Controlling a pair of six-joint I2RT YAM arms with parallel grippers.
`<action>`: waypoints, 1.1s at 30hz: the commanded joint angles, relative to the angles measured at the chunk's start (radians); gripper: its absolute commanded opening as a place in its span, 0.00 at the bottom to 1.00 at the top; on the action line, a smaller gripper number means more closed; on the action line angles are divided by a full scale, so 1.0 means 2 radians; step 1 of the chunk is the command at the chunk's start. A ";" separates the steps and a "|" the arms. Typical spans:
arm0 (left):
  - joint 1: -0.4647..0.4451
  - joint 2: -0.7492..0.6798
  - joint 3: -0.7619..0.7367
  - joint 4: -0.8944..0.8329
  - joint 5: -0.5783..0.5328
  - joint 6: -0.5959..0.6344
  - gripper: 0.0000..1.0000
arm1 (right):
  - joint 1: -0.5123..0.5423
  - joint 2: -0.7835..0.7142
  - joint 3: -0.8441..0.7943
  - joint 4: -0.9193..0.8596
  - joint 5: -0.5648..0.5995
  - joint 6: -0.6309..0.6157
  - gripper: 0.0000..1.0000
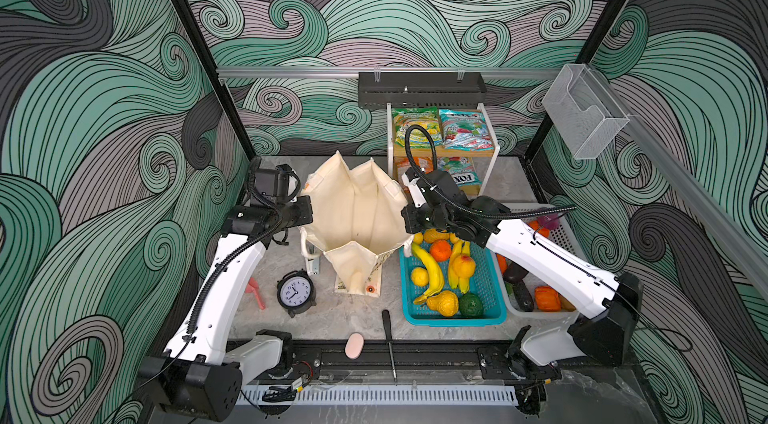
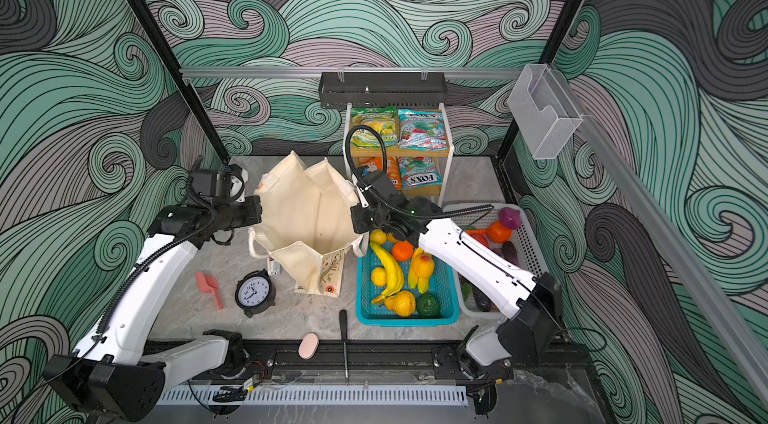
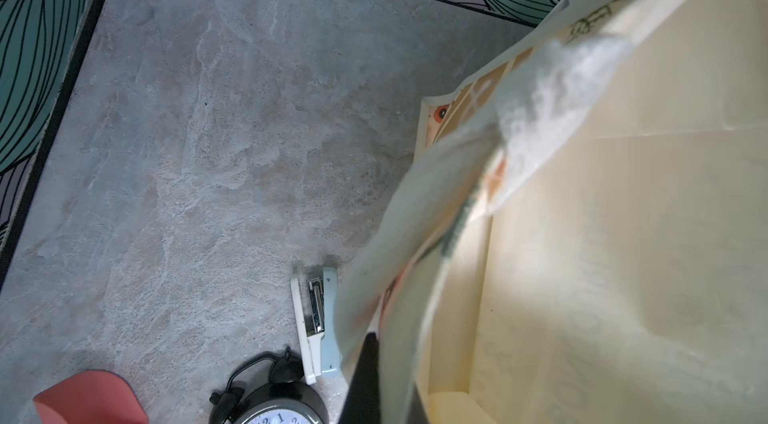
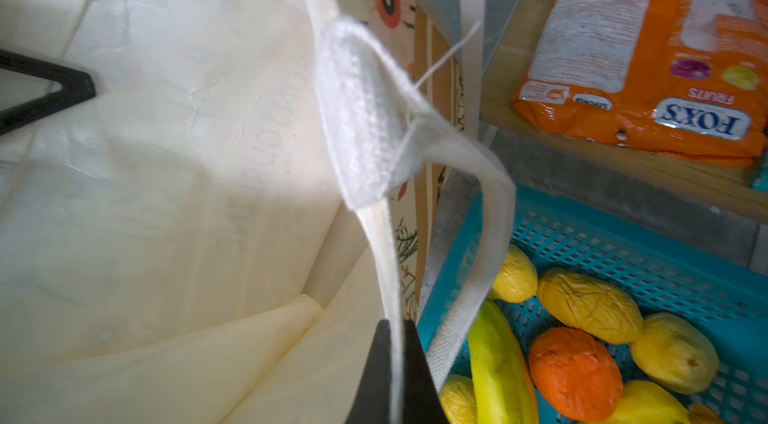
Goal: Place the food into the grocery bag and tie it
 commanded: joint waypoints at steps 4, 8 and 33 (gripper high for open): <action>0.017 -0.022 -0.008 -0.023 -0.061 0.014 0.00 | -0.042 -0.030 -0.003 -0.074 -0.014 -0.027 0.00; 0.039 -0.037 -0.003 -0.027 -0.068 0.019 0.00 | -0.071 -0.031 -0.004 -0.092 -0.022 -0.041 0.00; 0.044 -0.060 -0.084 0.090 0.132 0.006 0.17 | -0.013 0.058 0.038 0.005 -0.049 -0.020 0.11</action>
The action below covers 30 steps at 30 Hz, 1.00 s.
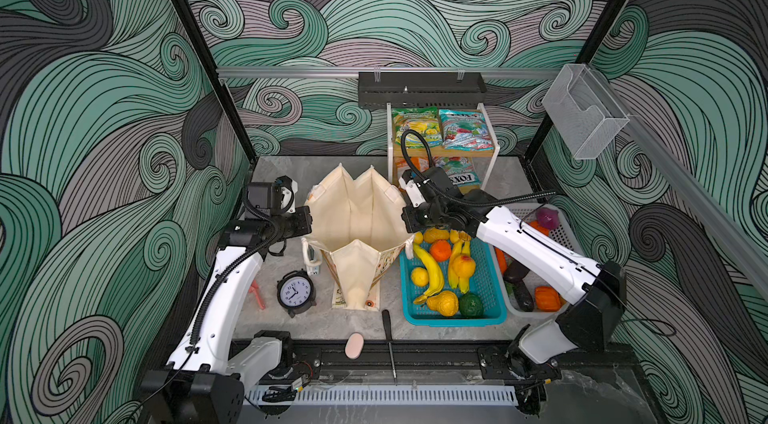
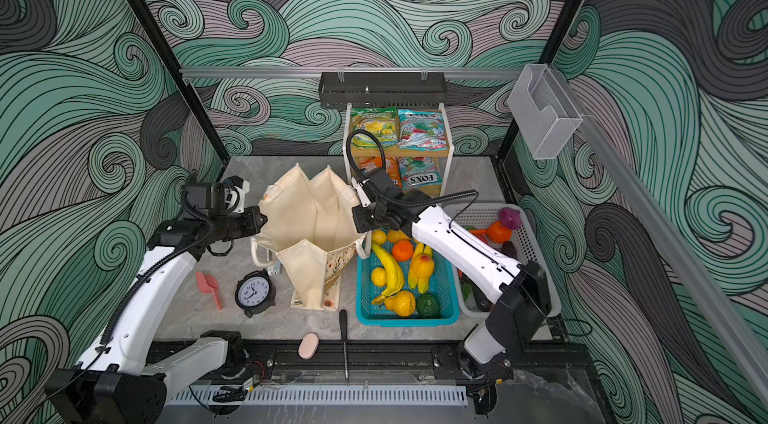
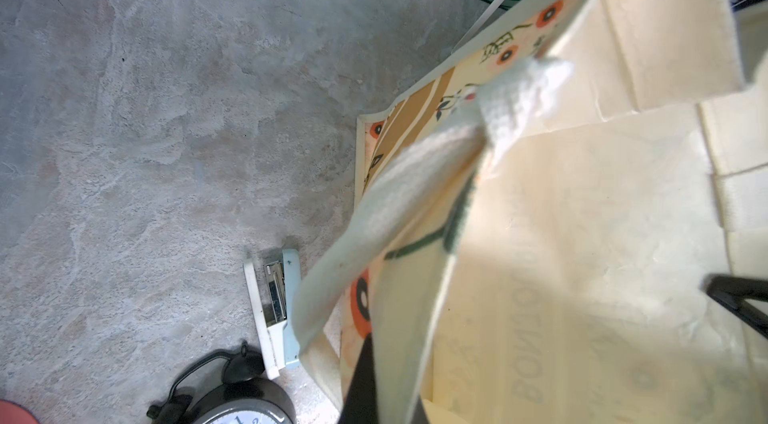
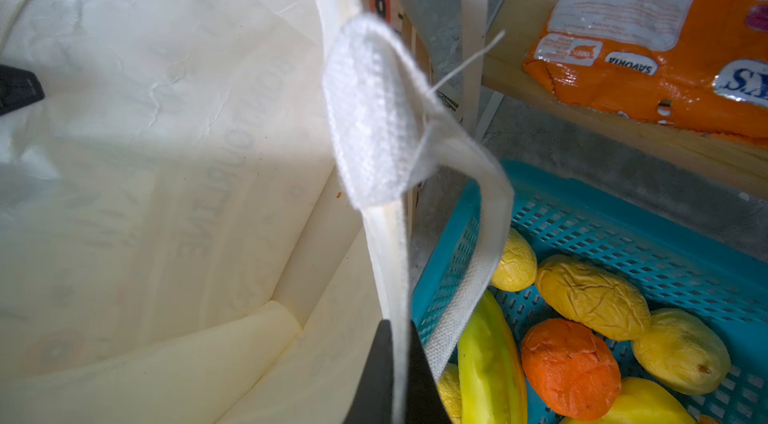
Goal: Place the food into the grocery bag and tie it
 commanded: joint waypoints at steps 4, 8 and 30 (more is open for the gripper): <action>0.004 -0.018 -0.007 0.035 0.010 0.001 0.23 | 0.004 0.007 0.018 0.022 -0.010 0.009 0.20; 0.005 -0.015 -0.013 0.037 0.015 0.003 0.28 | 0.004 -0.001 0.017 0.028 -0.017 0.011 0.35; 0.005 -0.047 -0.041 0.055 0.014 0.003 0.13 | -0.089 -0.289 -0.203 0.031 0.030 0.003 1.00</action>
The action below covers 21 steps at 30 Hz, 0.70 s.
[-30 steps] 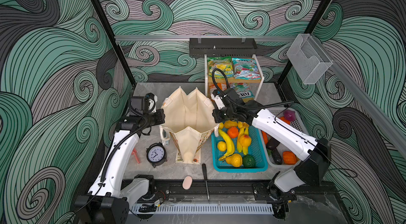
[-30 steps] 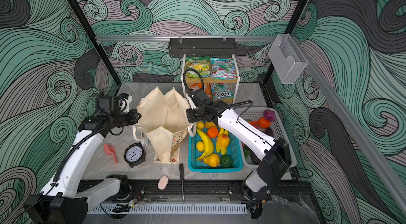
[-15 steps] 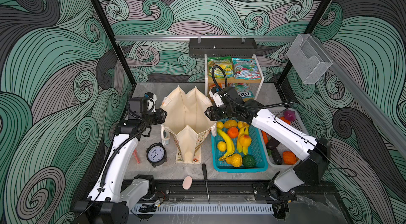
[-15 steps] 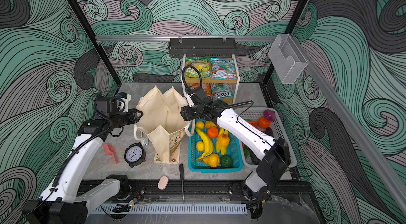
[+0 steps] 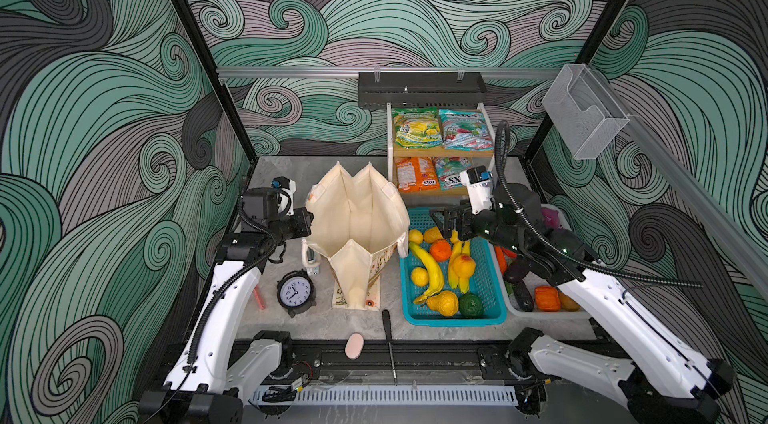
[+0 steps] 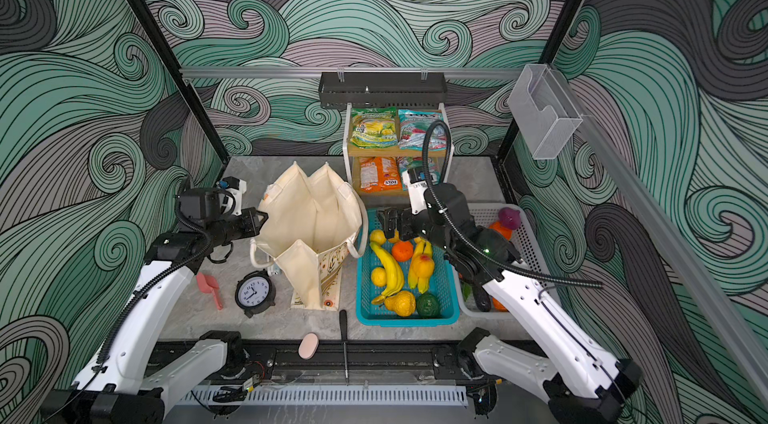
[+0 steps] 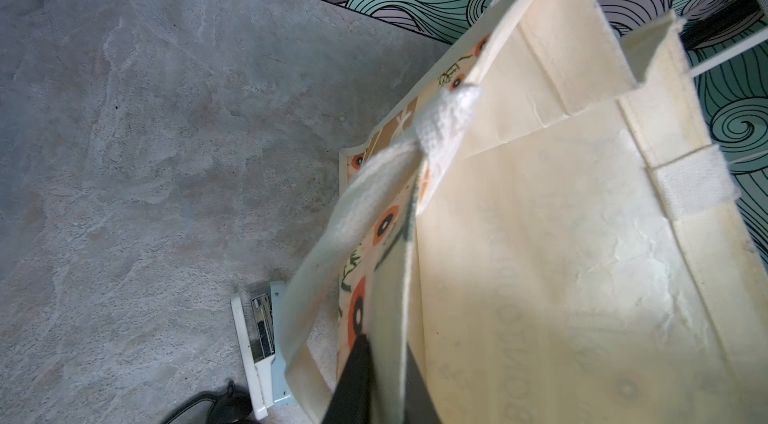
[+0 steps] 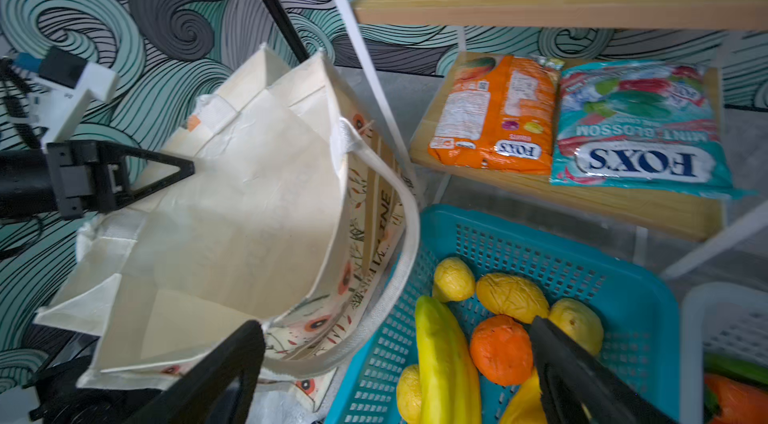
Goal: Place the food into the grocery bag and tie it
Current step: 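Release the bag edge and move the right gripper over the teal basket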
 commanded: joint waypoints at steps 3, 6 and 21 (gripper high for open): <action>0.004 -0.007 -0.001 0.001 -0.001 0.003 0.06 | -0.032 -0.005 -0.083 -0.023 -0.015 -0.013 0.99; 0.004 -0.009 -0.003 0.001 -0.003 0.004 0.03 | -0.032 -0.005 -0.119 -0.020 -0.024 -0.022 1.00; 0.004 -0.012 -0.006 0.005 0.000 0.004 0.00 | 0.020 0.061 -0.150 0.033 -0.032 -0.026 1.00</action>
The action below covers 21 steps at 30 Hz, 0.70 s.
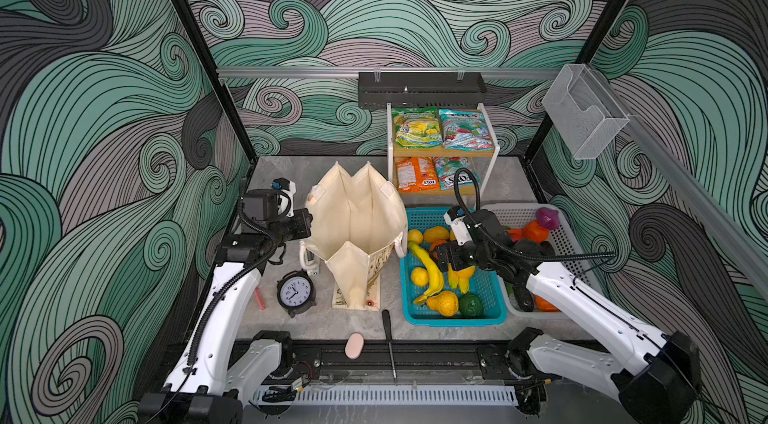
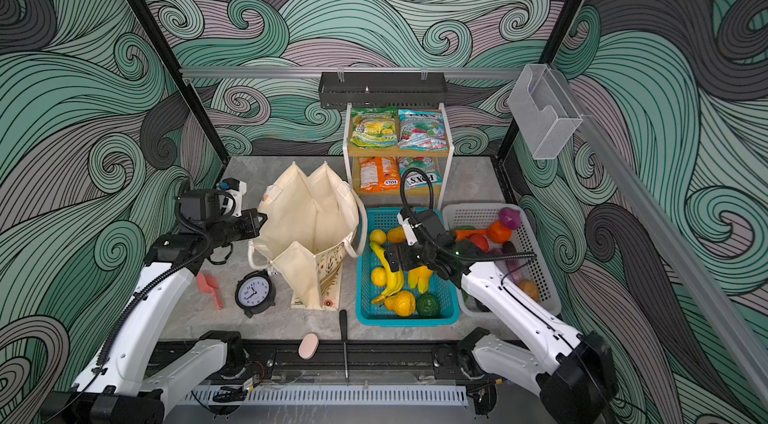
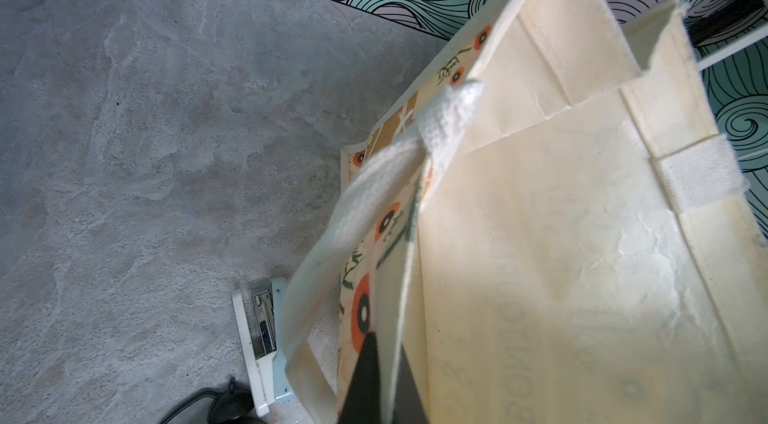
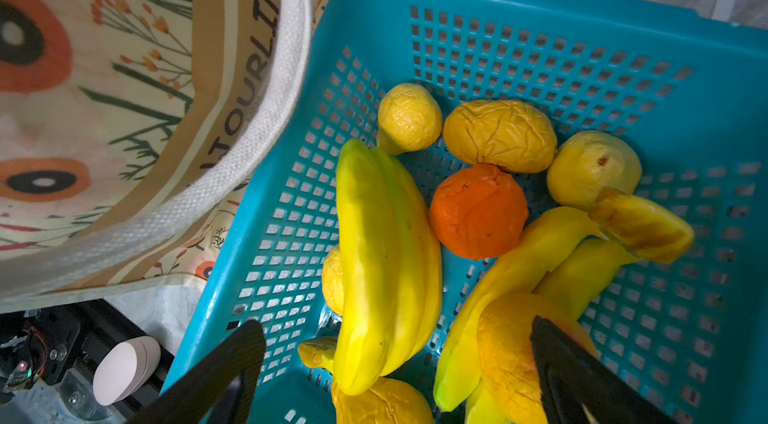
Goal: Place the food into the grocery bag and tie it
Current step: 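Release the bag edge and move the right gripper over the teal basket, then grasp the yellow banana in the teal basket with the right gripper and lift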
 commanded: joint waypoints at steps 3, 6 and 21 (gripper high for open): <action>0.004 -0.008 -0.001 0.005 0.002 0.002 0.00 | 0.032 0.031 -0.004 0.034 0.026 -0.004 0.99; 0.004 -0.007 -0.002 0.005 0.004 0.003 0.00 | 0.041 0.043 -0.009 0.041 0.050 0.001 0.97; 0.004 -0.008 -0.002 0.006 0.006 0.003 0.00 | 0.075 0.071 -0.052 0.084 0.109 0.029 0.84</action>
